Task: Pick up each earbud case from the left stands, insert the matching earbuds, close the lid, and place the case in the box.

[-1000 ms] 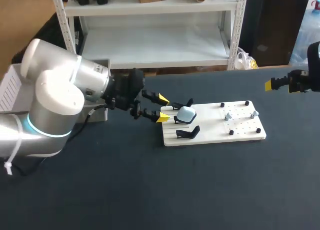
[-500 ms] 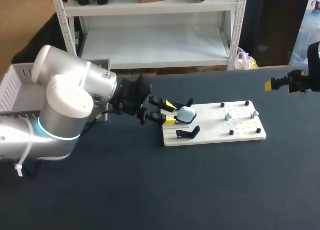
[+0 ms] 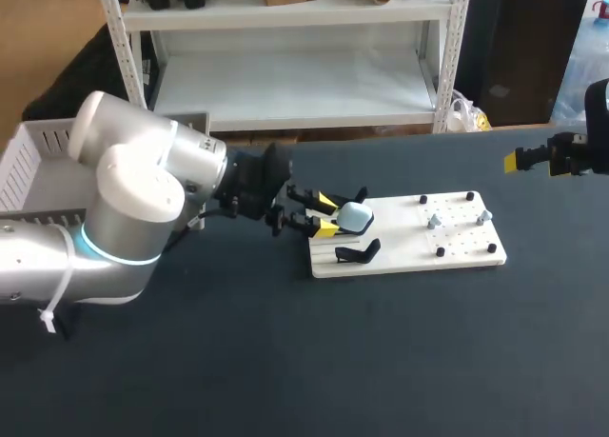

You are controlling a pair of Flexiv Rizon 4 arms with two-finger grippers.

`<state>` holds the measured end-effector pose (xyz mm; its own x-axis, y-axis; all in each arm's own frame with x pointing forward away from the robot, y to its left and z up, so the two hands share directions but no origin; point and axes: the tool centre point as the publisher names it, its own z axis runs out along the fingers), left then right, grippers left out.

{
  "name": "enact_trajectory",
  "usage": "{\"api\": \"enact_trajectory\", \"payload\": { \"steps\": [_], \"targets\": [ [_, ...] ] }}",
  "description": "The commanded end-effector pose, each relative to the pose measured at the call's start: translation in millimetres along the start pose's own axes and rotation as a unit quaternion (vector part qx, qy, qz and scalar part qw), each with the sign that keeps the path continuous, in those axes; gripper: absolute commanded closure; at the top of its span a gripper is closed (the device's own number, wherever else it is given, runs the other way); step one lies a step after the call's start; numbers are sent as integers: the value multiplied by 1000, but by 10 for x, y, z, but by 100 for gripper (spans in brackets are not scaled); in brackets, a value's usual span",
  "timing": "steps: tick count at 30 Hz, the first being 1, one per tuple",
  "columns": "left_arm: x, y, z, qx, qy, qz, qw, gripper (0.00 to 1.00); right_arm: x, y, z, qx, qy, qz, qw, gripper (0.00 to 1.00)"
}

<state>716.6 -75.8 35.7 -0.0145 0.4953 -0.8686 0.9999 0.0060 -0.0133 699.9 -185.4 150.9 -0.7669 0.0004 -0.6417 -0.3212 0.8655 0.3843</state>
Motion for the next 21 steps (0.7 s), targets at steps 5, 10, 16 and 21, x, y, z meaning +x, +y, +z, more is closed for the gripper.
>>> {"api": "enact_trajectory", "payload": {
  "steps": [5, 10, 16, 21],
  "targets": [
    [17, 64, 62, 7, -5, -1, 1000, 58, 1, -3, 3, 0, 0, 0, 1000, 0],
    [12, 98, 101, 9, -5, -6, 1000, 59, 1, -3, 3, 0, 0, 0, 1000, 0],
    [-7, 139, 148, 6, -6, -11, 1000, 62, 1, -3, 3, 0, 0, 0, 1000, 0],
    [-17, 168, 184, 7, -7, -15, 1000, 64, 1, -3, 3, 0, 0, 0, 1000, 0]
  ]
}}
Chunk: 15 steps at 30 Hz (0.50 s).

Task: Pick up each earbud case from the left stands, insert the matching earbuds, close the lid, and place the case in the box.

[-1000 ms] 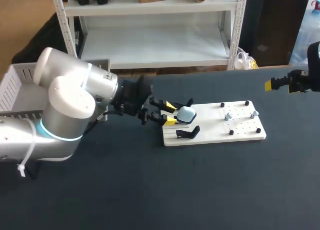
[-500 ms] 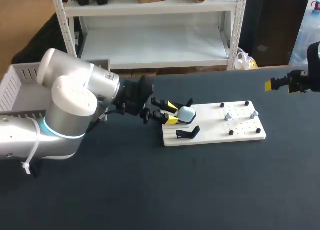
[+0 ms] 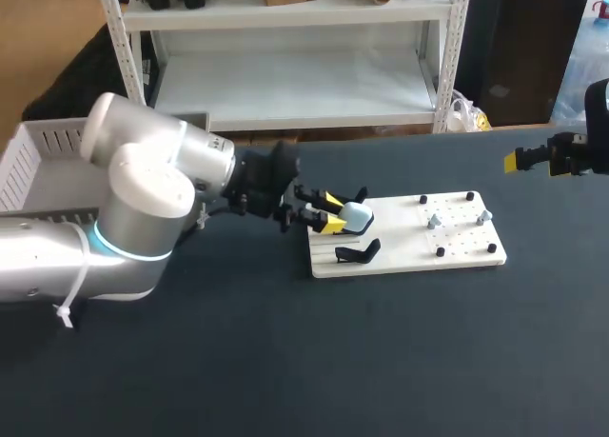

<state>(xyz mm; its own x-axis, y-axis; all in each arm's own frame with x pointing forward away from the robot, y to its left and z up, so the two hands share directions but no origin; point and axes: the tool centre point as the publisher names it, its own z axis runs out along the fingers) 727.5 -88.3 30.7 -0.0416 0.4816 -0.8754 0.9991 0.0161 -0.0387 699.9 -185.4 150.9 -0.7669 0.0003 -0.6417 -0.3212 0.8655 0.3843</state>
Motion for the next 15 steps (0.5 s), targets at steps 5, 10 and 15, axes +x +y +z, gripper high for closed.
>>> {"api": "enact_trajectory", "payload": {
  "steps": [5, 10, 15],
  "targets": [
    [15, 81, 89, 6, 2, -7, 1000, 64, 1, -3, 3, 0, 0, 0, 1000, 0],
    [30, 96, 107, 5, 2, -10, 1000, 64, 1, -3, 3, 0, 0, 0, 1000, 0],
    [43, 107, 135, 4, 2, -12, 1000, 64, 1, -3, 3, 0, 0, 0, 1000, 0]
  ]
}}
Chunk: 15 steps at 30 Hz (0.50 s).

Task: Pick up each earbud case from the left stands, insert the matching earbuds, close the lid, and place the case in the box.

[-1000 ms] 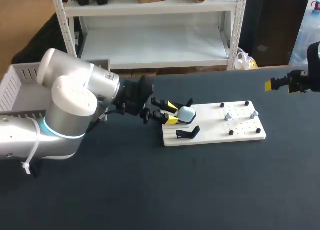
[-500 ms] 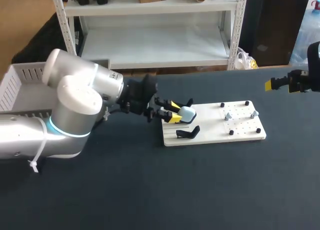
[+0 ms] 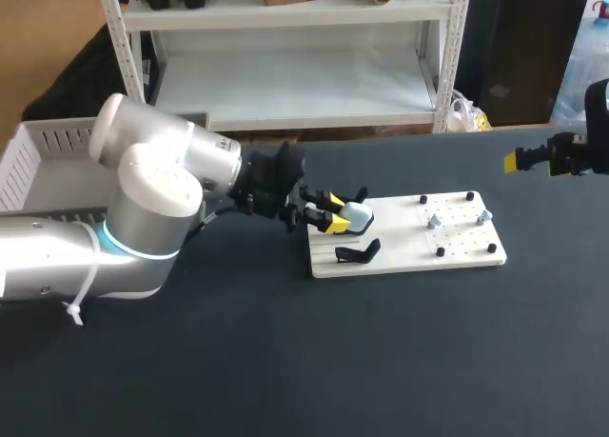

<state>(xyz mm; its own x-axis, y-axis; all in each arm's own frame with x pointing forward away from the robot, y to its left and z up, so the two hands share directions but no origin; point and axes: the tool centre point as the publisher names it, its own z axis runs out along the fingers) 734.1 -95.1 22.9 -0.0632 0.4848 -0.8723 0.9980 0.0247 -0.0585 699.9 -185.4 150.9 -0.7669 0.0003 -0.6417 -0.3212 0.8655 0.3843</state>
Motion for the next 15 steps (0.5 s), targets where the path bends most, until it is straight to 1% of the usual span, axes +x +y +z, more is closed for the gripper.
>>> {"api": "enact_trajectory", "payload": {
  "steps": [1, 2, 15],
  "targets": [
    [8, 39, 39, 2, -1, -1, 1000, 64, 1, -3, 3, 0, 0, 0, 1000, 0],
    [6, 39, 40, 2, -2, 0, 1000, 63, 1, -3, 3, 0, 0, 0, 1000, 0],
    [8, 9, 65, 0, -3, 3, 1000, 64, 1, -3, 3, 0, 0, 0, 1000, 0]
  ]
}}
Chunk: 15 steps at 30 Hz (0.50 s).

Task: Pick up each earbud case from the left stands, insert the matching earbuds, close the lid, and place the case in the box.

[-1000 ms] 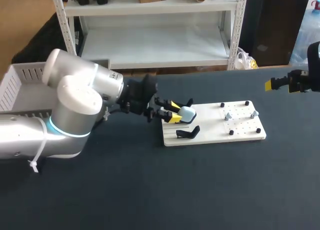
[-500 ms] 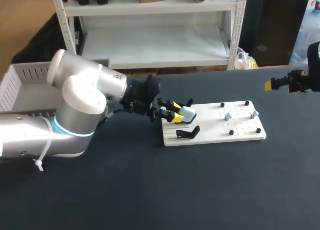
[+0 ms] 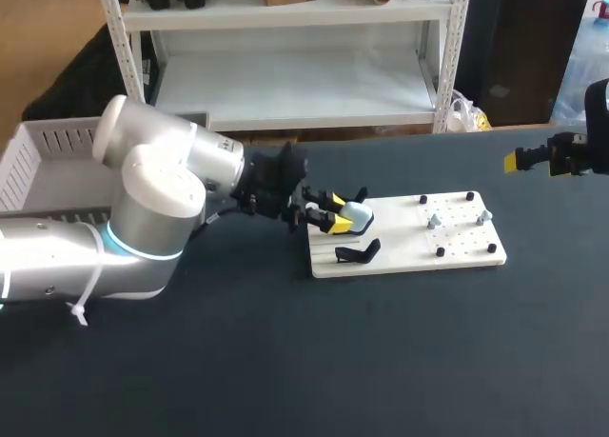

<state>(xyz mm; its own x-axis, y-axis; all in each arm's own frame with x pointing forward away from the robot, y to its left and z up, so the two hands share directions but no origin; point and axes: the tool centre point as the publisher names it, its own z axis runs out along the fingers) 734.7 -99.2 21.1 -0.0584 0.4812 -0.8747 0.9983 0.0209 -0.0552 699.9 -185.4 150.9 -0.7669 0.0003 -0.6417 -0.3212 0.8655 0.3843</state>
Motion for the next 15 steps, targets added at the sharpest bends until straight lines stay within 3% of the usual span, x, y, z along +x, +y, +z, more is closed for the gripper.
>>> {"api": "enact_trajectory", "payload": {
  "steps": [1, 15],
  "targets": [
    [17, -1, 22, -1, -1, 0, 1000, 64, 1, -3, 3, 0, 0, 0, 1000, 0],
    [24, -27, 25, -8, -6, -6, 1000, 64, 1, -3, 3, 0, 0, 0, 1000, 0]
  ]
}}
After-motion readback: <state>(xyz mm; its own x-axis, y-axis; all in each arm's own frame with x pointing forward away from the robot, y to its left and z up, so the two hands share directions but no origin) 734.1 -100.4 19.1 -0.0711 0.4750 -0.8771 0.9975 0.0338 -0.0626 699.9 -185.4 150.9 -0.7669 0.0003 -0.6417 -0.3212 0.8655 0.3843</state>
